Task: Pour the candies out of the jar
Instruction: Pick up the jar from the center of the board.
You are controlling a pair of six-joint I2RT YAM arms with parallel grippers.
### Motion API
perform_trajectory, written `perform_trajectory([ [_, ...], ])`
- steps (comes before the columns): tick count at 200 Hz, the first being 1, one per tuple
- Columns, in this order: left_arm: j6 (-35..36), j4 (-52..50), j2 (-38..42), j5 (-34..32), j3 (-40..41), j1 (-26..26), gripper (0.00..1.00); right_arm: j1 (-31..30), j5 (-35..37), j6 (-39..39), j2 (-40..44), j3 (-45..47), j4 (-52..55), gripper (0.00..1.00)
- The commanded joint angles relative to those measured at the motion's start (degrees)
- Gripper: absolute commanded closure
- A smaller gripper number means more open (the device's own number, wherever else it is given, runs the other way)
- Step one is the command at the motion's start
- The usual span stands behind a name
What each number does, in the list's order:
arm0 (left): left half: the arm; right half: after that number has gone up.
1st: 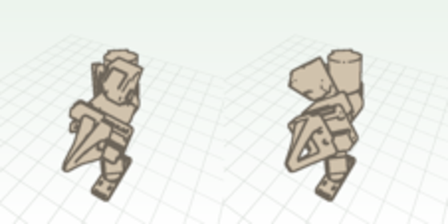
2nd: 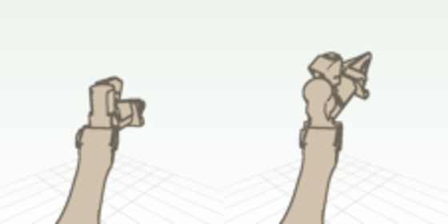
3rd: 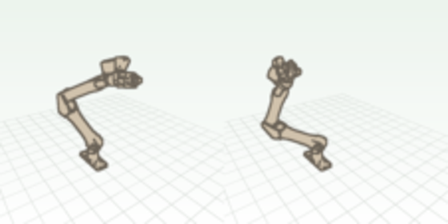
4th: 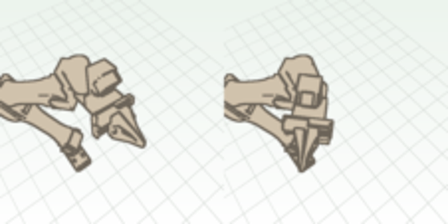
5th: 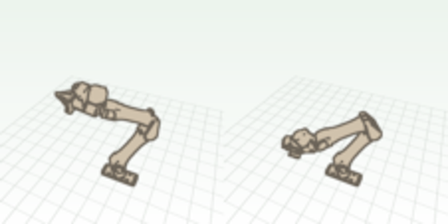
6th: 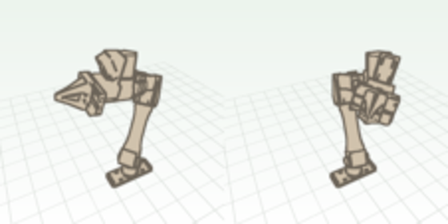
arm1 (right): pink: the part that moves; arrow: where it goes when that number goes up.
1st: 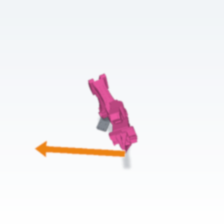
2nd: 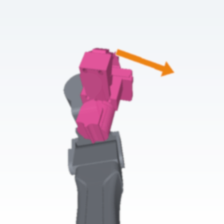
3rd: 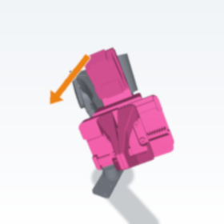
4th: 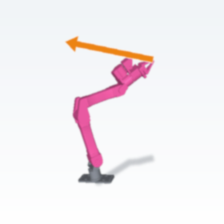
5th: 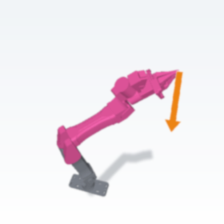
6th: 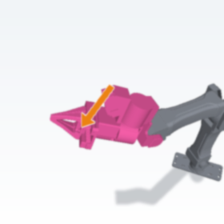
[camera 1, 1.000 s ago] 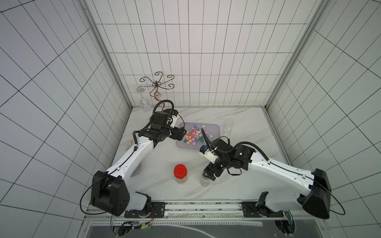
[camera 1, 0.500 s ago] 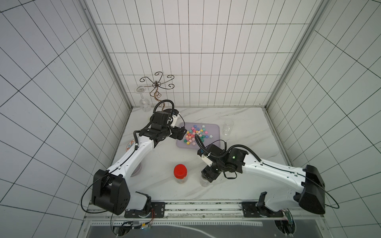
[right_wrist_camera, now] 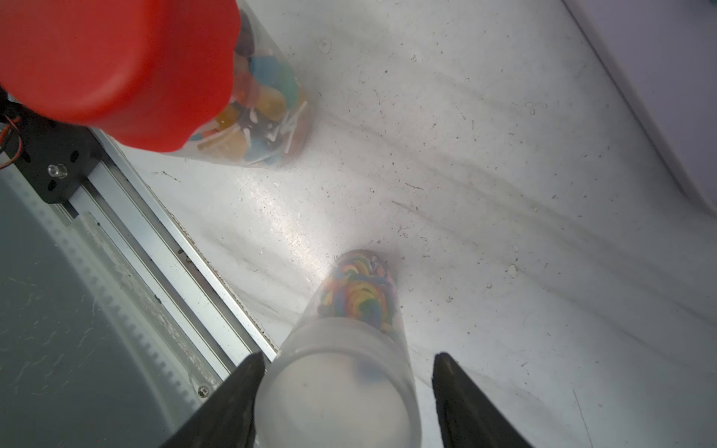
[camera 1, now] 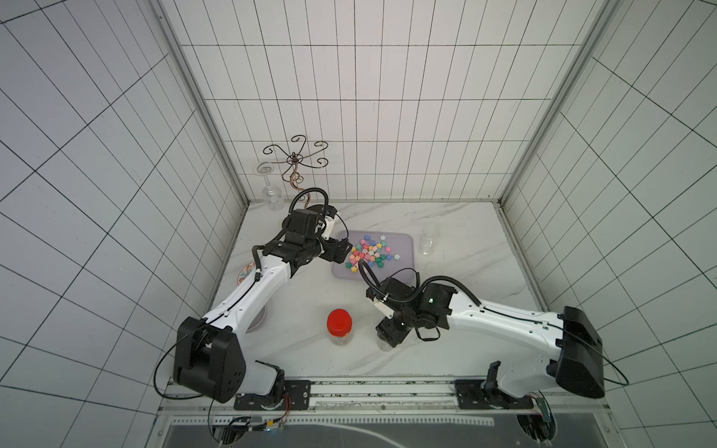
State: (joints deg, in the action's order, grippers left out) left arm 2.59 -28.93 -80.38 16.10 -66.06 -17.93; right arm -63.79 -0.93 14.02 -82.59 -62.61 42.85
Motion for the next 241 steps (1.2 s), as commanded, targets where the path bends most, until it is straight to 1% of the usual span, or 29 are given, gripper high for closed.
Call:
perform_trajectory([
  [1, 0.6, 1.4, -0.4, 0.2, 0.3, 0.2, 0.03, -0.5, 1.5, 0.3, -0.5, 2.2, 1.1, 0.31],
  [18, 0.6, 1.4, -0.5, 0.2, 0.3, 0.2, 0.03, -0.5, 1.9, 0.2, -0.7, 2.3, 1.3, 0.32],
  [62, 0.6, 1.3, -0.4, 0.3, 0.7, 0.2, 0.03, -0.5, 2.1, 0.0, -0.8, 1.8, 1.1, 0.44],
  [85, 0.9, 1.4, -0.2, 0.3, 0.8, 0.3, 0.03, -0.4, 3.0, -0.5, -0.5, 0.6, 1.7, 0.47],
  [101, 0.8, 1.4, -0.2, 0.4, 0.7, 0.3, 0.03, 0.0, 3.4, -1.0, 0.0, -0.3, 2.0, 0.53],
  [115, 0.9, 1.4, -0.2, 0.7, 0.7, 0.3, 0.03, 1.2, 3.0, -1.5, 0.6, -1.0, 2.5, 0.54],
  [132, 0.9, 1.4, -0.2, 1.0, 0.8, 0.3, 0.03, 3.8, 1.8, -2.2, 2.3, -1.4, 2.4, 0.54],
  [148, 1.0, 1.4, -0.1, 1.3, 0.7, 0.3, 0.03, 6.7, 0.2, -2.9, 4.1, -1.4, 2.1, 0.57],
  [182, 1.0, 1.4, -0.1, 1.6, 0.6, 0.2, 0.03, 14.5, -1.4, -5.2, 6.6, -2.7, 2.2, 0.6],
  [204, 1.4, 1.4, -0.1, 2.8, 0.4, 0.2, 0.03, 20.6, -3.4, -7.0, 6.2, -4.6, 2.2, 0.61],
  [219, 2.8, 1.4, 0.2, 6.1, 0.5, 0.3, 0.03, 25.2, -5.9, -8.0, 5.1, -6.5, 1.5, 0.61],
  [241, 7.4, 1.2, 1.3, 15.5, 1.1, 0.2, 0.03, 31.3, -12.7, -8.9, 3.7, -9.0, -1.2, 0.61],
])
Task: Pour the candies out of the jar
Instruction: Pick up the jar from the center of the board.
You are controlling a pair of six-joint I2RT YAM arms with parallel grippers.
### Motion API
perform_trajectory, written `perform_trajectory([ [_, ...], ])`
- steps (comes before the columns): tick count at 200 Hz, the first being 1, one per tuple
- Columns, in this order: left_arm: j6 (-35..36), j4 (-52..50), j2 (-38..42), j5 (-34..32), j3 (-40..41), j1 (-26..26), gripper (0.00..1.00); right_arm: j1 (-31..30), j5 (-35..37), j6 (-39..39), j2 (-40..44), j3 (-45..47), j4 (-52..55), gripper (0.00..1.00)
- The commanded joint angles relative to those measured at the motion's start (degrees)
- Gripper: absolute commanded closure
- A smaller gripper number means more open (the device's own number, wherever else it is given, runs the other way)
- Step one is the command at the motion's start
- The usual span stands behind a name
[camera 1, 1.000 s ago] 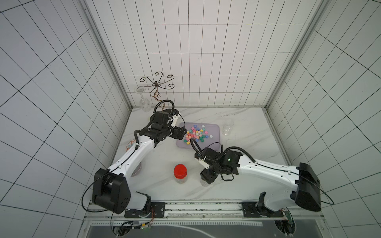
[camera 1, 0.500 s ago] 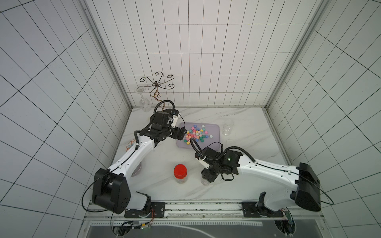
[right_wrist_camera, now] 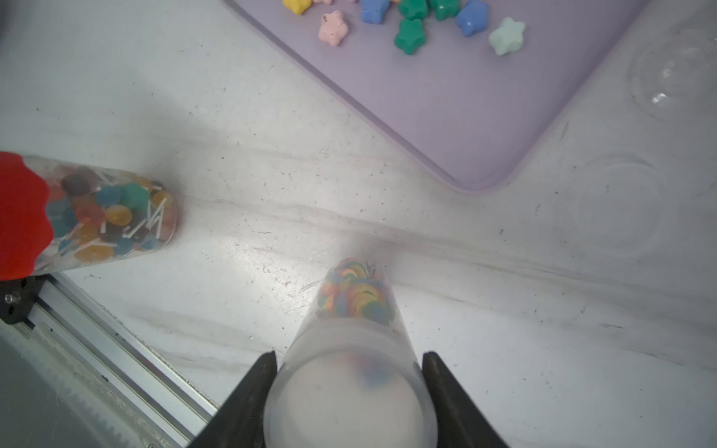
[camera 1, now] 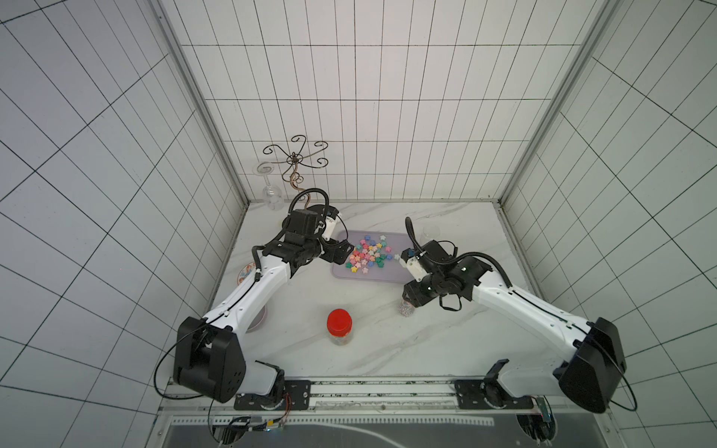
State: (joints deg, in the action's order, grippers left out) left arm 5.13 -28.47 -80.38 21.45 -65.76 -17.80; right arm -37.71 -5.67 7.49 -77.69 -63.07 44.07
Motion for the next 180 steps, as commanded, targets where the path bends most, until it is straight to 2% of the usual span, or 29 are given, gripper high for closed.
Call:
perform_trajectory([
  [1, 5.0, 0.8, 1.4, 10.5, 0.8, 0.1, 0.03, 5.5, -8.2, -2.4, -1.3, -8.7, -2.5, 0.61],
  [34, 8.9, 2.0, 3.1, 20.5, 2.4, 0.1, 0.03, 12.6, -17.3, -4.4, -4.8, -15.0, -3.1, 0.62],
  [70, 12.2, 1.7, 3.8, 28.3, 2.6, -0.3, 0.03, 16.7, -26.8, -5.7, -7.9, -21.4, -2.3, 0.64],
  [136, 18.0, -4.5, -1.9, 30.6, -3.9, -4.1, 0.03, 18.0, -40.3, -2.5, -8.9, -26.9, -5.5, 0.67],
  [180, 19.4, -3.6, -2.3, 31.2, -3.7, -6.5, 0.03, 17.9, -49.3, 1.8, -8.1, -26.3, -9.7, 0.68],
])
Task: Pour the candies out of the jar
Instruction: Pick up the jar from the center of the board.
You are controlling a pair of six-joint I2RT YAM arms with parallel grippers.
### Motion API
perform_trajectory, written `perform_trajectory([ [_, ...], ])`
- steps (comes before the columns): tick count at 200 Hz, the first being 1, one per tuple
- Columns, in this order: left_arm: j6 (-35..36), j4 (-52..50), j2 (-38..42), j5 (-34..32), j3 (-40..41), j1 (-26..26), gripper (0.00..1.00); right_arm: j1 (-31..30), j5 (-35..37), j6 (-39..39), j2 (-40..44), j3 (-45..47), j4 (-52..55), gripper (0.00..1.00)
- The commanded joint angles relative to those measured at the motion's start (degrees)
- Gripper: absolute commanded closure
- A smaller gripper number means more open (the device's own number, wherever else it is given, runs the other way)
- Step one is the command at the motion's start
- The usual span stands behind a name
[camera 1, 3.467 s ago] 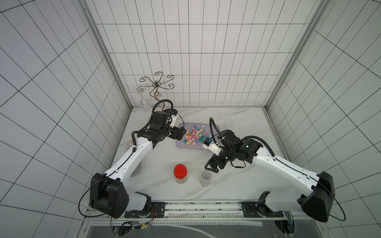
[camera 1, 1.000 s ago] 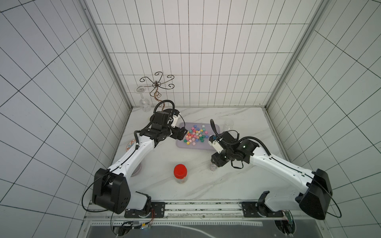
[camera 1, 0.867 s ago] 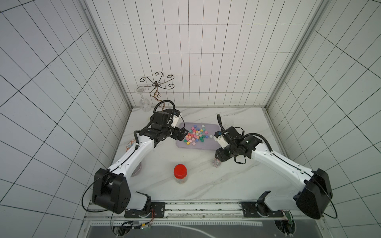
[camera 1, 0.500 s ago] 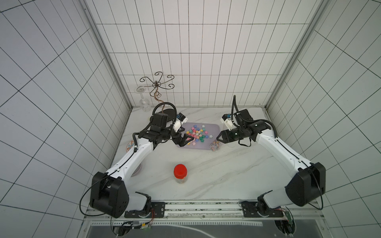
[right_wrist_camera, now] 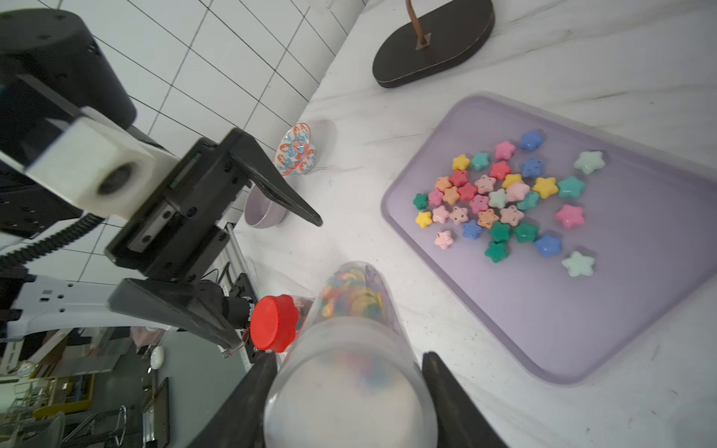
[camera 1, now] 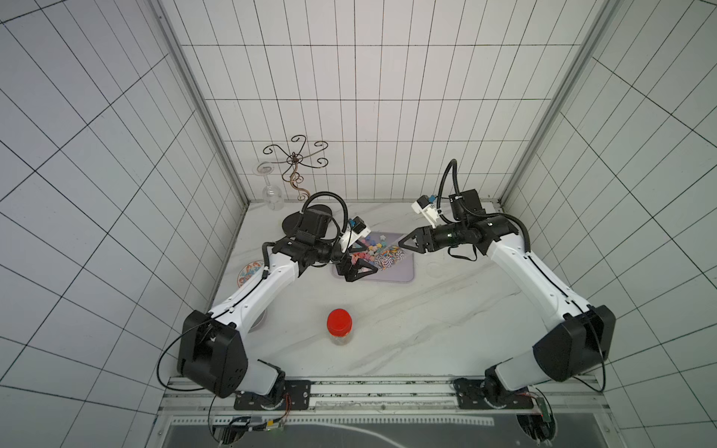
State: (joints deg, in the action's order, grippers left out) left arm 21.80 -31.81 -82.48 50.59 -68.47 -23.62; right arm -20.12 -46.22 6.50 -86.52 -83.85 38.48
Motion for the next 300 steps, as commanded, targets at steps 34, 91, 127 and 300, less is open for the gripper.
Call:
perform_trajectory([
  [34, 1.7, 1.7, 0.4, 2.4, 0.0, -0.6, 0.03, 0.4, -13.7, 6.2, 2.2, -3.0, -8.0, 0.68],
  [91, 0.9, 3.1, 1.3, 4.5, 0.5, -0.6, 0.08, 0.2, -16.6, 10.1, 3.7, 0.4, -12.9, 0.69],
  [127, -0.2, 5.0, 2.8, 6.7, 1.4, 0.0, 0.14, -0.2, -17.5, 10.5, 3.7, 1.8, -13.4, 0.69],
  [300, -5.6, 11.1, 3.2, 13.6, 2.5, 2.4, 0.32, -2.4, -17.8, 11.9, 1.4, 2.9, -16.0, 0.7],
])
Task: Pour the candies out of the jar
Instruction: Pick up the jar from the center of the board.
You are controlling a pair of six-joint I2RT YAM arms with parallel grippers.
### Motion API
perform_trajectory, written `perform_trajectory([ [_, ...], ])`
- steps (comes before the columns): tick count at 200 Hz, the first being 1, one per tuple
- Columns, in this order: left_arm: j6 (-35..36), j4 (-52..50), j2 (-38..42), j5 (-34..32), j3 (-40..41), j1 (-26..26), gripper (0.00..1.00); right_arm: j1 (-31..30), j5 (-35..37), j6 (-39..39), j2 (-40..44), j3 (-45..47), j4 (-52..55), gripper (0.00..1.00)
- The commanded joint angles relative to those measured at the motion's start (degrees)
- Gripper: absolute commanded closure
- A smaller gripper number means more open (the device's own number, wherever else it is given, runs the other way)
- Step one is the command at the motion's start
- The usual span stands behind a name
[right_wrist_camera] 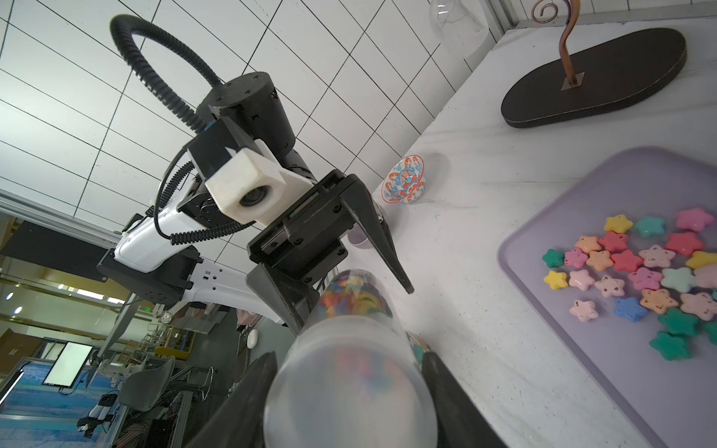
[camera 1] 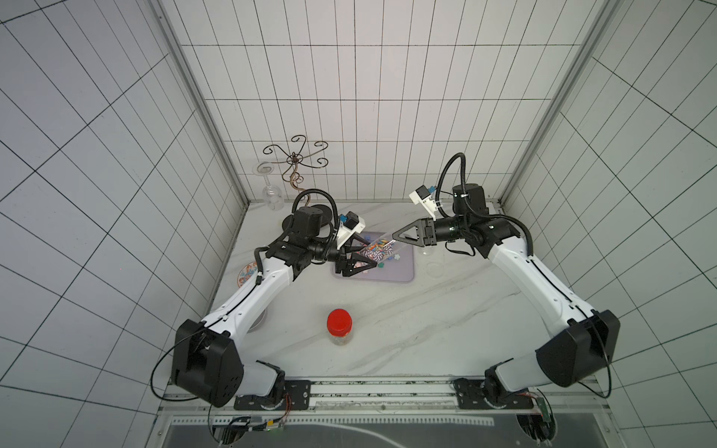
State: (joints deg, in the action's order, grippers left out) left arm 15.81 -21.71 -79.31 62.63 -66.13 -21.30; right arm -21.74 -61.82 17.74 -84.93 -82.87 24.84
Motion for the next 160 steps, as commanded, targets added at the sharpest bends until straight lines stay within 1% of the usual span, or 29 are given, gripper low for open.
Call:
perform_trajectory([
  [1, 0.4, 1.0, 0.0, 1.6, 0.2, 0.1, 0.32, -0.8, -2.2, 0.6, -0.2, 1.9, -2.5, 0.7],
  [22, 0.3, 1.0, 0.1, 1.7, 0.3, 0.1, 0.4, -0.8, -2.1, 0.8, -0.2, 1.9, -2.5, 0.7],
  [69, 0.2, 1.0, 0.3, 1.6, 0.3, 0.1, 0.47, -0.9, -2.0, 0.9, 0.1, 1.8, -2.5, 0.7],
  [86, 0.1, 1.0, 0.3, 1.4, 0.3, 0.1, 0.54, -0.8, -1.9, 0.9, 0.1, 1.9, -2.5, 0.69],
  [98, 0.0, 1.0, 0.3, 1.2, 0.3, 0.1, 0.62, -0.9, -1.9, 0.9, 0.1, 1.9, -2.5, 0.69],
  [110, -0.1, 1.0, 0.4, 1.2, 0.3, 0.1, 0.65, -0.9, -1.9, 1.0, 0.1, 1.9, -2.6, 0.69],
  [124, 0.0, 1.0, 0.5, 1.2, 0.4, 0.1, 0.71, -0.9, -1.9, 1.0, 0.1, 1.9, -2.6, 0.68],
  [141, 0.0, 1.0, 0.5, 1.0, 0.4, 0.1, 0.71, -0.9, -1.9, 1.1, 0.1, 2.0, -2.7, 0.64],
  [160, 0.0, 1.0, 0.7, 0.9, 0.5, 0.1, 0.71, -0.9, -1.9, 1.1, 0.0, 2.0, -2.6, 0.63],
])
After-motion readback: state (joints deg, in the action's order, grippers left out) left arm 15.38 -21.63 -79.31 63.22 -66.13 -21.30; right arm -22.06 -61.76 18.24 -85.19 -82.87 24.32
